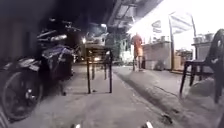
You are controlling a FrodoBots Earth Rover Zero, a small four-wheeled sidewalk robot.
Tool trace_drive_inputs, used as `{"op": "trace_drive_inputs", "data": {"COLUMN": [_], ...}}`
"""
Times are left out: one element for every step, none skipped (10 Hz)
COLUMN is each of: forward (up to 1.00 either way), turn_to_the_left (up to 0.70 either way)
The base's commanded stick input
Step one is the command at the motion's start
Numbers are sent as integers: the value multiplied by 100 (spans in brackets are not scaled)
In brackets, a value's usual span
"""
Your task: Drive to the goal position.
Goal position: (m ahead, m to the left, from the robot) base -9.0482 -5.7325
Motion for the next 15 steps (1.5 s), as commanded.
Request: {"op": "trace_drive_inputs", "data": {"forward": [0, 0, 0, 0, 0, 0, 0, 0, 0, 0, 0, 0, 0, 0, 0], "turn_to_the_left": [70, 70, 70, 70, 70, 70, 70, 85, 85, 85, 85, 85, 85, 85, 85]}}
